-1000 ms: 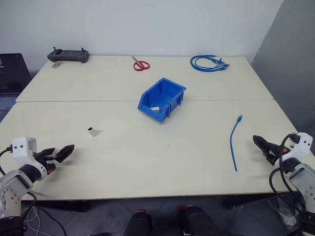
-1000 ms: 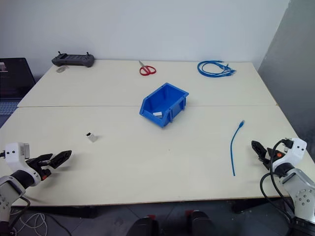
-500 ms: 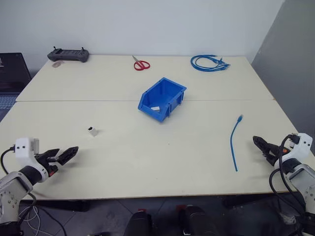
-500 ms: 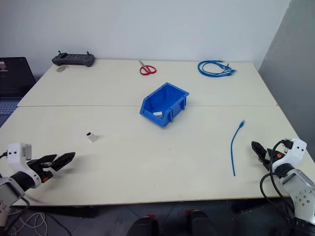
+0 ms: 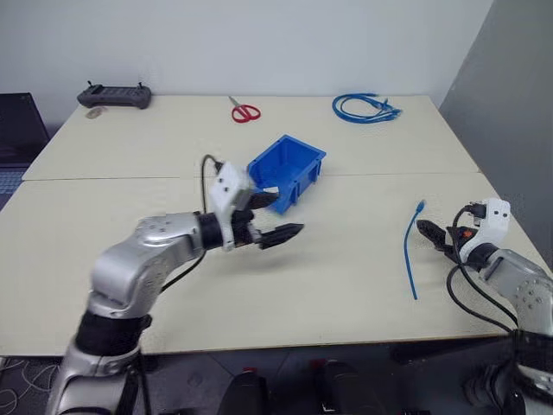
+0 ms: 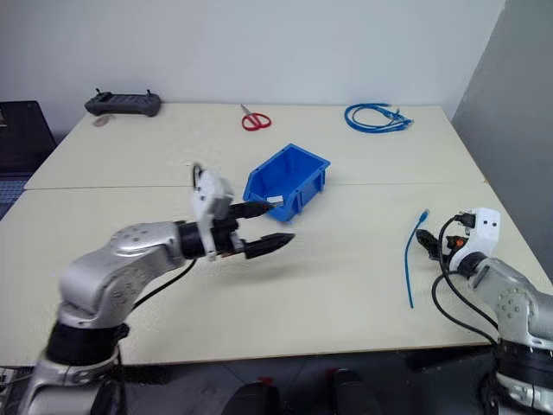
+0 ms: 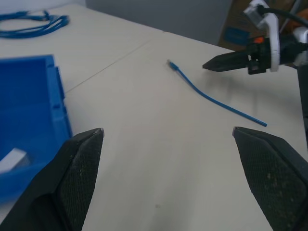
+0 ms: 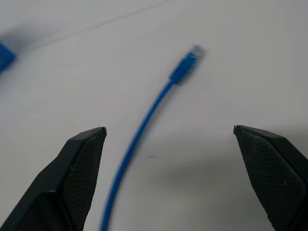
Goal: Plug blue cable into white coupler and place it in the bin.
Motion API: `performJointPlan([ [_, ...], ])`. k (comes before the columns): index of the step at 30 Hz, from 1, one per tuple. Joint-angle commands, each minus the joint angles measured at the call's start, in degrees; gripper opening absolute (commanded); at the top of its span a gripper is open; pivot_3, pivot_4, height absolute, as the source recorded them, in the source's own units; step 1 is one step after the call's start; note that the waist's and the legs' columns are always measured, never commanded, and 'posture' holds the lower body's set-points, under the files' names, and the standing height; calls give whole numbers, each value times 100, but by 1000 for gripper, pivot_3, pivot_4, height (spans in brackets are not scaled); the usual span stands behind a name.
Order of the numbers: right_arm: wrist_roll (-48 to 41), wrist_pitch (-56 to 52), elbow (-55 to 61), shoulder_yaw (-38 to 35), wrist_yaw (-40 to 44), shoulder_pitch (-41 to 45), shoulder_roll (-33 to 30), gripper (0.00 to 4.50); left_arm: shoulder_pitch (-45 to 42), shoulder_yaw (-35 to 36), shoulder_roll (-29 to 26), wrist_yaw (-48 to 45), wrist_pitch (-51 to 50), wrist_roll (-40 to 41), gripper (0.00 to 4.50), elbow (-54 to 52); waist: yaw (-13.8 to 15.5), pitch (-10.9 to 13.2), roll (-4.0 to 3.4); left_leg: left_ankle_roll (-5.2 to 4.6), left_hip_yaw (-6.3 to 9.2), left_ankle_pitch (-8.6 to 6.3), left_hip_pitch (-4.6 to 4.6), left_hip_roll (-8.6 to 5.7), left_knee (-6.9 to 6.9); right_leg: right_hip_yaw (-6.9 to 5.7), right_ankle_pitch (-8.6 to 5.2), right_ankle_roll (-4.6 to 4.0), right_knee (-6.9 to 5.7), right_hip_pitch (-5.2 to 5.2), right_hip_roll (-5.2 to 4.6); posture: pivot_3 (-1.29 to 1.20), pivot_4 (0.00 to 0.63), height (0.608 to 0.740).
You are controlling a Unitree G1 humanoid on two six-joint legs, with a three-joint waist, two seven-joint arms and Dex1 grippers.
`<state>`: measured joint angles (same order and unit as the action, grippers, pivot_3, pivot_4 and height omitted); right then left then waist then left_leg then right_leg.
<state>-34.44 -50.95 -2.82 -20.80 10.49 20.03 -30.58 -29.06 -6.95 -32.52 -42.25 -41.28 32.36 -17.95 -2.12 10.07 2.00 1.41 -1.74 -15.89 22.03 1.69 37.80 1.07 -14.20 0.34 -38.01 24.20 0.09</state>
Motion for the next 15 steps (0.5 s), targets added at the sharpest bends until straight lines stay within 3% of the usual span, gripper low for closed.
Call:
performJointPlan([
  [1,430,369,-503,207,17,440,-13,4485,-75,-408,67,-359,675,-520,4500,287,4,1,-3,-1,1,-1,3,1,-3,0,-1,-1,1,4,0,0,150,740],
  [8,884,692,-1359,511,76,1095,246,4485,-277,-631,331,-721,1168,-909,4500,940,42,2,-3,-8,8,-4,37,-3,11,-13,4,7,6,15,-9,0,150,740],
  [15,1168,726,-1822,500,-47,1228,430,4485,-223,-524,349,-725,1139,-1039,4500,967,33,0,-1,-9,6,-4,30,-2,19,-11,11,16,2,9,-10,0,150,740],
])
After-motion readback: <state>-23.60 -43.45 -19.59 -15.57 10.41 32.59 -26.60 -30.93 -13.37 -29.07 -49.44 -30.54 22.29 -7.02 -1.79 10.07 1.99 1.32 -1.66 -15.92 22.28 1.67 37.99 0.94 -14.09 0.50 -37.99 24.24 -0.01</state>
